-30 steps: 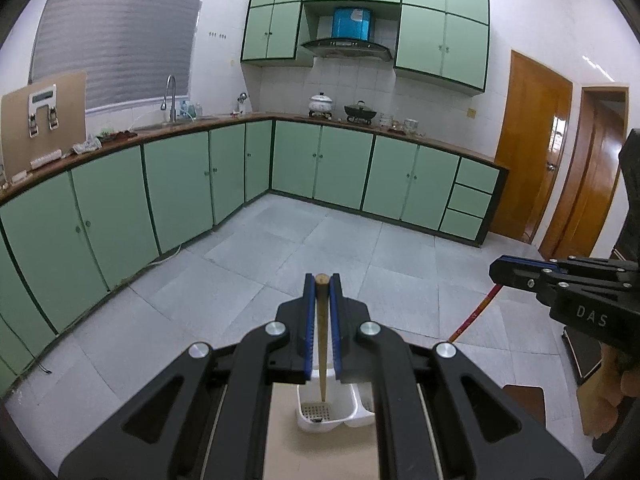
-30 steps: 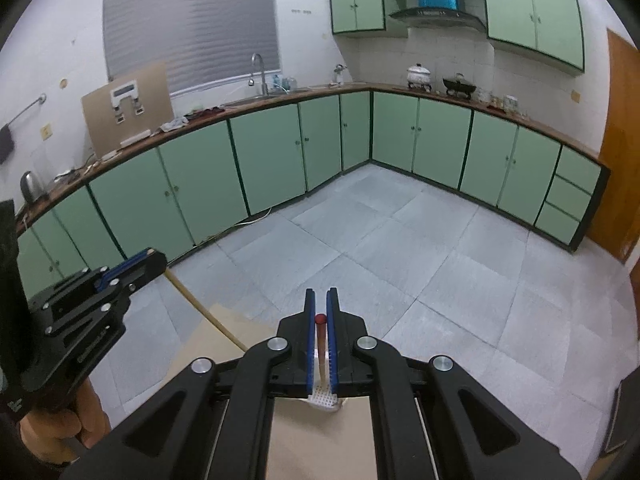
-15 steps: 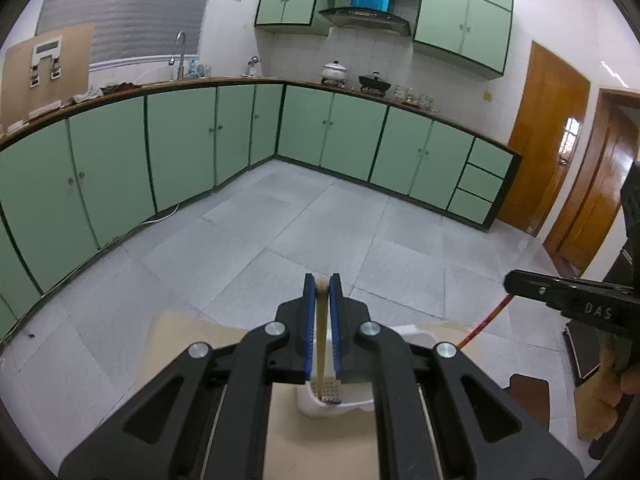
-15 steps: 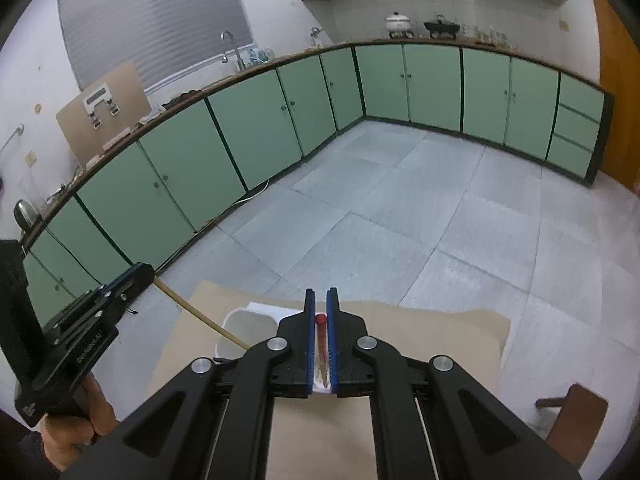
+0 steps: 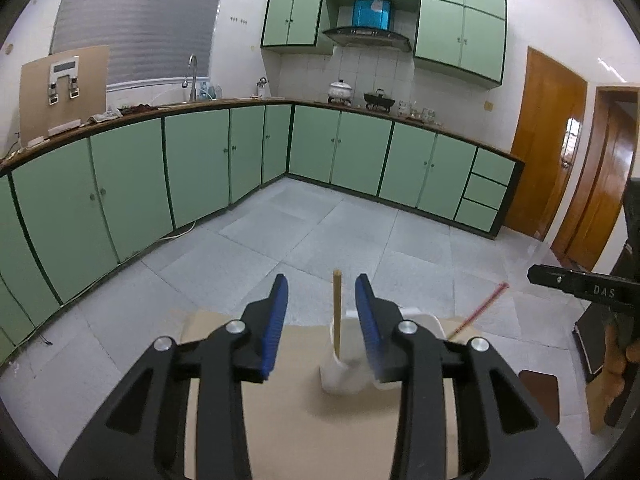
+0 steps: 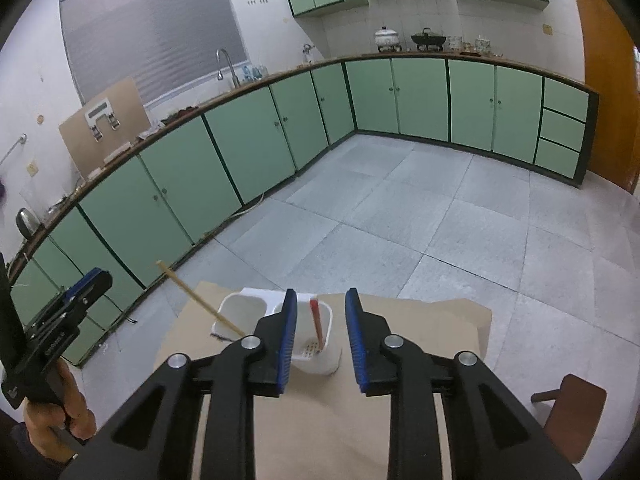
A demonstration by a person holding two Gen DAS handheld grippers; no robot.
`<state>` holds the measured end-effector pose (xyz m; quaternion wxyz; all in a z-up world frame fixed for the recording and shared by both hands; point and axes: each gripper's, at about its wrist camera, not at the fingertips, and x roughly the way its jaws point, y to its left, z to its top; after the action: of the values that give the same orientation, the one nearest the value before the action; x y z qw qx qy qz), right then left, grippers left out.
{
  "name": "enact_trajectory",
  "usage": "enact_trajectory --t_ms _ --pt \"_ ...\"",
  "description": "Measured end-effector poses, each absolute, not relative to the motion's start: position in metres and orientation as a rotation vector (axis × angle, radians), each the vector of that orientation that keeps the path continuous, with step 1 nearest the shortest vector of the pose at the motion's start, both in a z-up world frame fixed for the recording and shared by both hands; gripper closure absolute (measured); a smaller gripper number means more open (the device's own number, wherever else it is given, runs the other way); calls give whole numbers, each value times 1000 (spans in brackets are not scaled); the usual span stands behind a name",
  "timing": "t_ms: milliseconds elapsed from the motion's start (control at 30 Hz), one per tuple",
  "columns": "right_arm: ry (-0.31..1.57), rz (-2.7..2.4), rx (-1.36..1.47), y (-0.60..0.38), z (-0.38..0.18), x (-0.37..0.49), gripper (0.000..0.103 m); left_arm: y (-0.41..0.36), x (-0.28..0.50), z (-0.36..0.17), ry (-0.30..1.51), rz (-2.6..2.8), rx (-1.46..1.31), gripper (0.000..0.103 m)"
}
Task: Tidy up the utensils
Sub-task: 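Lower the chopstick into the holder and open the left gripper while the right gripper releases its chopstick, then move both grippers back over the remaining chopsticks on the table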
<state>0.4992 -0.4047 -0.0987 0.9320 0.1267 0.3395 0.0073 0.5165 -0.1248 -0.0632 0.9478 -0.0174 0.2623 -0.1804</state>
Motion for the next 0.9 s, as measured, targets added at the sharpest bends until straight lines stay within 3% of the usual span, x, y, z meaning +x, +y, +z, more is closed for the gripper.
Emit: enact_trajectory --t_ms 200,433,667,900 --pt "613 47 180 -382 -117 396 78 -96 419 -90 493 -395 22 50" --pt "633 45 136 -323 -235 236 78 -70 283 -173 505 -391 69 40" --pt "740 67 134 -261 -326 158 78 -73 184 -251 627 -438 73 39" --pt "752 83 68 -236 -342 142 78 -78 153 -293 757 -472 62 40"
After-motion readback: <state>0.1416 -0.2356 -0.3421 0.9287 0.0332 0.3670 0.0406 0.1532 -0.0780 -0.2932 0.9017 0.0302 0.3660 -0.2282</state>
